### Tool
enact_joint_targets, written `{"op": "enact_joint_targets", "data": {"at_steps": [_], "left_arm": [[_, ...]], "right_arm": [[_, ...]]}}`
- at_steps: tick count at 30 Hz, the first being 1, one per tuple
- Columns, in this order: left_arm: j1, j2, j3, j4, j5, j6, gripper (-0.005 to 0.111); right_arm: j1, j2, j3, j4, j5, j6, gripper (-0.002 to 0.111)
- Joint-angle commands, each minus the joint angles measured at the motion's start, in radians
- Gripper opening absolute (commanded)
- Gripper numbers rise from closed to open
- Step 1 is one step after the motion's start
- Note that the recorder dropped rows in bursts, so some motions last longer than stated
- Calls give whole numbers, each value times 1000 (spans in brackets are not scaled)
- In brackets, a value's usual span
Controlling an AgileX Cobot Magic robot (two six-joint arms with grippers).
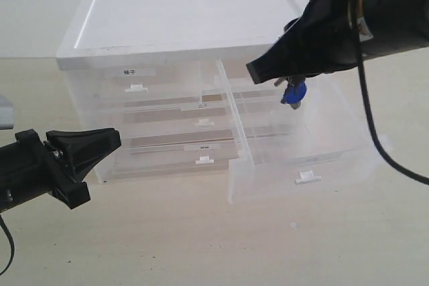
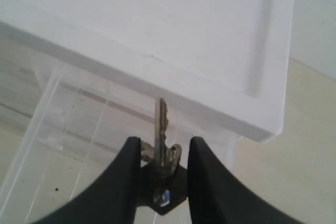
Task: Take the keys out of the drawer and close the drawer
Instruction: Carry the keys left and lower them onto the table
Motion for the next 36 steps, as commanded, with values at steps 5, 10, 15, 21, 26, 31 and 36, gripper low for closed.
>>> {"op": "enact_joint_targets", "data": {"at_steps": [5,10,15,21,26,31,36], "left_arm": [[-2,3,-2,8,-1,-6,5],[-2,1,-2,8,-1,-6,5],[-2,-22,-2,28,-1,-6,5],[-2,-156,51,18,-1,21,5],[-2,-259,116,-85,-1,69,5],[-2,-294,144,-141,-1,86,5],[-2,-294,144,-141,-1,86,5]], "right_arm": [[22,-132,-10,74,-30,-85,0],[117,-138,-68,74,-25,-98,0],[195,-110,-96,76,-44,-91,0],[212,-18,-96,90,-104,-86,0],[212,67,-96,104,-170,-85,0],[212,202,-96,106,-270,-66,0],[209,318,-96,-23,-274,9,0]]}}
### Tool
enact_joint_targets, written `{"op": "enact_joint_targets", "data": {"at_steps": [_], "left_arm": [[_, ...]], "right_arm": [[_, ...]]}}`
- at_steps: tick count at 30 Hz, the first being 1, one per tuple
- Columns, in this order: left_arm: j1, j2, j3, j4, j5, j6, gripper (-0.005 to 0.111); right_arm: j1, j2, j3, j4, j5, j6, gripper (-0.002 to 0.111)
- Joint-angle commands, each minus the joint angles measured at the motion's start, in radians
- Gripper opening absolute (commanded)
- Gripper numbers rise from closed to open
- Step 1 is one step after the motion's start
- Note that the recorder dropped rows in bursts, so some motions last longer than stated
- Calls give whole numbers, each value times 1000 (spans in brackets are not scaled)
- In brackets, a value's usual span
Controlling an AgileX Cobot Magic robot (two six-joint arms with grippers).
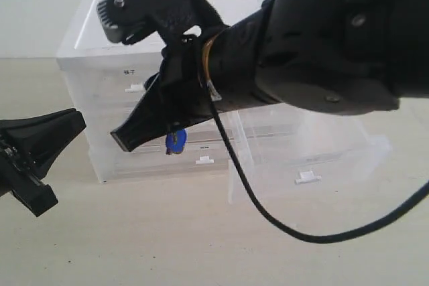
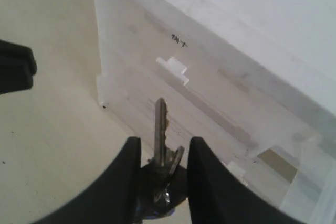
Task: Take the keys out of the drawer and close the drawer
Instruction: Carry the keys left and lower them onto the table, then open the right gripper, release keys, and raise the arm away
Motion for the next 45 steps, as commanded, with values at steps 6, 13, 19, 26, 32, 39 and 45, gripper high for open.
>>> {"op": "enact_joint_targets", "data": {"at_steps": [6,13,19,26,32,39,45], "left_arm": [[-2,-7,7,-12,-3,7,5],[-2,-7,7,-12,-3,7,5],[-2,-7,7,-12,-3,7,5],[-2,-7,7,-4,-3,7,5],[-2,-7,5,59,-3,7,5],[-21,-7,-110,481,-3,-66,5],[-282,-7,-194,641,-3,-114,5]], "right_arm": [[0,153,-7,-208,-15,130,0],[0,154,-8,-266,-1,145,5],[0,154,-16,-273,2,154,45],[0,148,-16,-290,21,154,51],[0,46,-16,-295,86,154,51],[0,-182,-14,-422,183,128,16],[-137,-204,-14,-575,273,258,0]]}}
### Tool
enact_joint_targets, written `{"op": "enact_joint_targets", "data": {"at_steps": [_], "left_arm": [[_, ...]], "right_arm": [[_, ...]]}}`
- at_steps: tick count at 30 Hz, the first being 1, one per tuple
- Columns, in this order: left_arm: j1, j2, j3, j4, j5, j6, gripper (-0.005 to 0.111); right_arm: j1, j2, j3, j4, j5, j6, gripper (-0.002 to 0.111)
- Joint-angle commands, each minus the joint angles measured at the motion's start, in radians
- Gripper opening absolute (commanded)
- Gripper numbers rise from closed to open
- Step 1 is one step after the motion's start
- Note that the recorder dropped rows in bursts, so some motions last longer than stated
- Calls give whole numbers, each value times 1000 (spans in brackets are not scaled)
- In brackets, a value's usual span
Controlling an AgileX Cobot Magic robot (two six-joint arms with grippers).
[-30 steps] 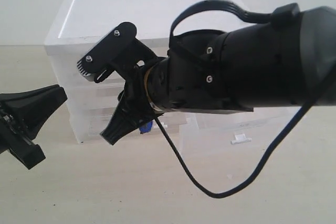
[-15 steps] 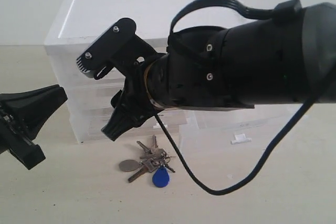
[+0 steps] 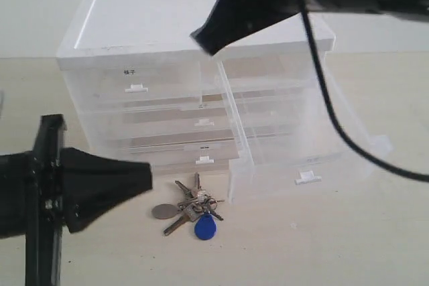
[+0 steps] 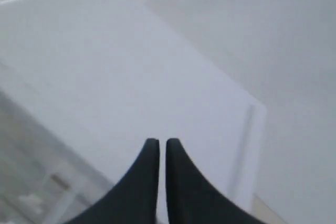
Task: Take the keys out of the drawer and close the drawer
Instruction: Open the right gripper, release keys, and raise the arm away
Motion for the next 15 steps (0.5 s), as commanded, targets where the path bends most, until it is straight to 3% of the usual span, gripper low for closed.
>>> {"op": "enact_joint_targets", "data": {"at_steps": [1,4,8,15], "left_arm": [[-216,-7,-54,94,-3,-28,5],[-319,-7,-79,48,-3,-31,5],[-416,-3,-112,-46,188,-38,5],[-517,111,-210,-111,223,-72,5]], "right_arm": [[-148,5,-4,-7,-5,48,0],[-267,7,-4,79,-161,46,0],[-386,9,-4,142,-278,44,0],[-426,44,-4,143,-340,25,0]]}}
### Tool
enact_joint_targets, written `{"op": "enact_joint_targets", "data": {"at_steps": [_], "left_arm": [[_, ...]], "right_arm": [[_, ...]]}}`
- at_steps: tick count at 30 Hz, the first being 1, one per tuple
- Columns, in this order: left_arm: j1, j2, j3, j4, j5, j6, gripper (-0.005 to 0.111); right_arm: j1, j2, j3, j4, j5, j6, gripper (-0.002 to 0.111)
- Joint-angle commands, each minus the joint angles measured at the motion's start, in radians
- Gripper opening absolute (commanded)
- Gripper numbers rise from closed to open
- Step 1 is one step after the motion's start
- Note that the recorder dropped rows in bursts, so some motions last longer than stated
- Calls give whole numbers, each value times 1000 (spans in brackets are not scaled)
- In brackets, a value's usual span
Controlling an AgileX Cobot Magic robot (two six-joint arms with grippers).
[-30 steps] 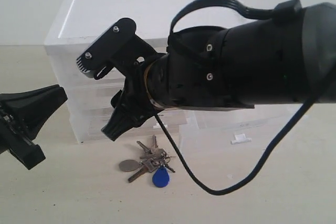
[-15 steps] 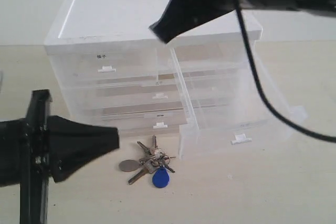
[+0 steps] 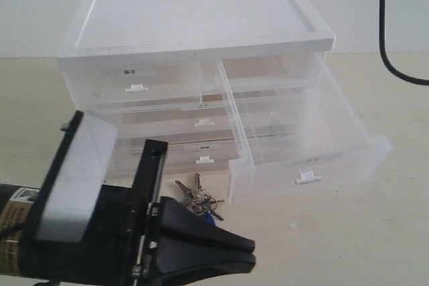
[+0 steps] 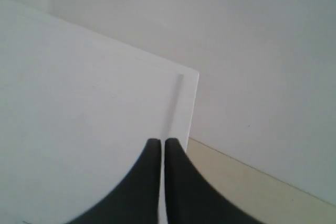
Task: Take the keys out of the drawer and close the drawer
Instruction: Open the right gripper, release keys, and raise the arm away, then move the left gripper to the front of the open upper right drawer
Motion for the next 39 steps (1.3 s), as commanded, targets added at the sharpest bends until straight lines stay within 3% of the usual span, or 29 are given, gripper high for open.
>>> {"op": "enact_joint_targets", "data": {"at_steps": [1,12,26,35,39], "left_arm": [[-46,81,-69,-80,54,-21,5],[-48,218,-179,-226,193,5,5],[-48,135,-191,-549,313,258,5],[-48,135,-229,-565,352,274,5],[-43,135,-274,-663,392,337,5]], "right_arm": [[-11,27,-4,4,-52,-10,0],[-11,31,-4,9,-55,-13,0],[-11,31,-4,16,-62,-13,0],[-11,31,-4,28,-58,-11,0],[-11,31,-4,41,-49,-14,0]]}}
